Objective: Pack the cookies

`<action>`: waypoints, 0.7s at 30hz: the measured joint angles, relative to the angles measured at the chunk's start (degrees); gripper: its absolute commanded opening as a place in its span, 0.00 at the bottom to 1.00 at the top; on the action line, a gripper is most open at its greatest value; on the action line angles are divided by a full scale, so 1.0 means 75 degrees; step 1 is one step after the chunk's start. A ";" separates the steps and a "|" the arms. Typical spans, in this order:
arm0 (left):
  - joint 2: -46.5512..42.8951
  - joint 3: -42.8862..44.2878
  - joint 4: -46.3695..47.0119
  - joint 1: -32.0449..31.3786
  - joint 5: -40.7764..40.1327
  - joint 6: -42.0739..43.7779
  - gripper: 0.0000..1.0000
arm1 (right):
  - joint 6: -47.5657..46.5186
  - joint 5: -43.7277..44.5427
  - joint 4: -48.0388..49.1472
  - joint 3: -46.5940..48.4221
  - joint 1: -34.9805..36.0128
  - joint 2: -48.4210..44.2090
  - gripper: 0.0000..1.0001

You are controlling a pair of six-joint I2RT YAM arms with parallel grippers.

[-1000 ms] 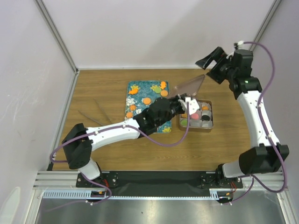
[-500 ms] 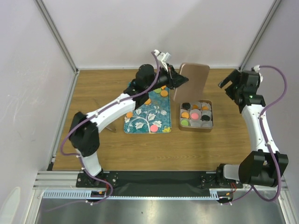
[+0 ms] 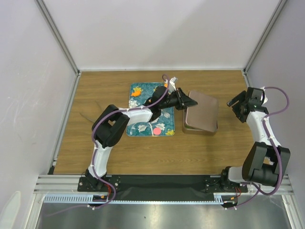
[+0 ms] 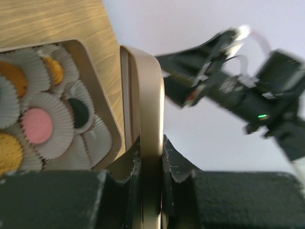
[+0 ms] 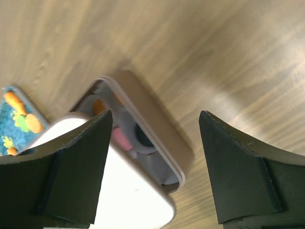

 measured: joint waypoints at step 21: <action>0.1335 0.0003 0.1926 0.0009 -0.0717 -0.2072 0.08 | 0.0533 -0.1355 0.1306 -0.0947 -0.0280 0.0221 0.94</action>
